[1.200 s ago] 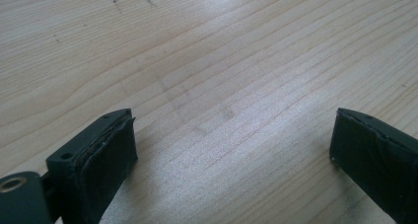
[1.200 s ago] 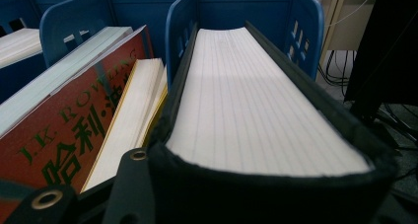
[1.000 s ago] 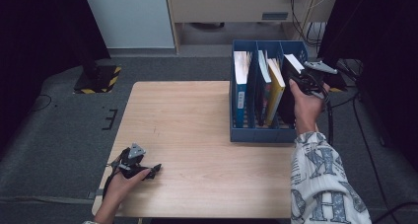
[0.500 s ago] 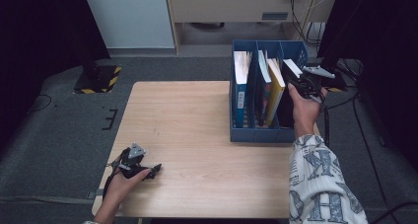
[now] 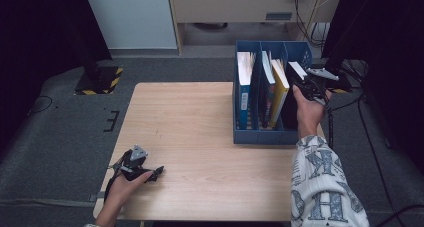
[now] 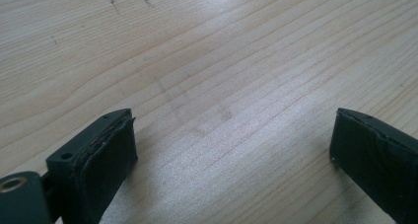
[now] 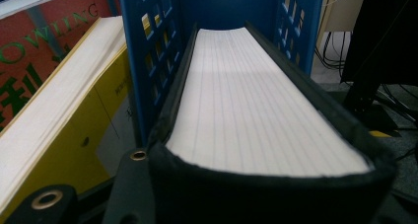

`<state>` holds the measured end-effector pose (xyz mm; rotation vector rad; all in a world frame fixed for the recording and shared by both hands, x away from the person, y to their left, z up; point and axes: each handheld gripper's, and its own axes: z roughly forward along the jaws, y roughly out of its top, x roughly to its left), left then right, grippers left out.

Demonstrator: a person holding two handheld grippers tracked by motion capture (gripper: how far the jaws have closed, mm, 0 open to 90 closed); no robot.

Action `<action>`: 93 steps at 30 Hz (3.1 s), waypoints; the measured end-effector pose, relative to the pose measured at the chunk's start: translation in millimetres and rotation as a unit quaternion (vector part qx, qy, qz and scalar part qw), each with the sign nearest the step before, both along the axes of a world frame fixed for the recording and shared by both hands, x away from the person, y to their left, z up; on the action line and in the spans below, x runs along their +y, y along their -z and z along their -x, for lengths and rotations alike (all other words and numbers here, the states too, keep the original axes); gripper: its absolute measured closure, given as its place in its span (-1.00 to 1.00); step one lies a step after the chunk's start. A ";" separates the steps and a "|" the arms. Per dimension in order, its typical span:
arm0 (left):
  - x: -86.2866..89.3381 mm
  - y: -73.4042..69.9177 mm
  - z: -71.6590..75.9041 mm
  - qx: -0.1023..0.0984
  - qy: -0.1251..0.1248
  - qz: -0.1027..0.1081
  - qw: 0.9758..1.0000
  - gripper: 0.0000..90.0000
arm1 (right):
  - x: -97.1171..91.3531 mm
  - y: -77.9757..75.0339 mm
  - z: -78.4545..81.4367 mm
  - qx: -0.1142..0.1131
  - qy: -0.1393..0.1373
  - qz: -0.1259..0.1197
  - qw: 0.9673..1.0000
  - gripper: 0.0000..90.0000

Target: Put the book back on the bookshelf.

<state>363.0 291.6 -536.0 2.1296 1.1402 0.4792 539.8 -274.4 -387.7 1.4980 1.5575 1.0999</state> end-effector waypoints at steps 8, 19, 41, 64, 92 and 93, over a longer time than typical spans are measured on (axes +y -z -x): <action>0.0 0.0 -0.1 0.000 0.000 0.000 1.000 -0.93 | -1.4 3.9 -0.5 0.002 0.003 0.003 1.000 0.19; -0.1 0.0 0.0 0.000 0.000 0.000 1.000 -0.93 | -2.8 5.8 2.9 0.003 0.000 0.003 1.000 0.19; -0.2 0.0 0.6 0.000 0.001 0.000 1.000 -0.93 | 3.4 -0.4 15.7 0.061 -0.005 0.024 0.998 0.16; -0.3 0.0 0.7 0.000 0.001 0.000 1.000 -0.93 | 3.1 -0.1 30.6 0.096 -0.012 0.032 0.995 0.13; -0.9 0.1 0.3 0.000 0.001 0.002 1.000 -0.93 | 4.6 -17.1 19.6 0.110 -0.023 0.031 0.993 0.01; -0.9 0.1 0.3 0.000 0.001 0.002 1.000 -0.93 | 4.8 -17.3 18.9 0.110 -0.023 0.031 0.993 0.00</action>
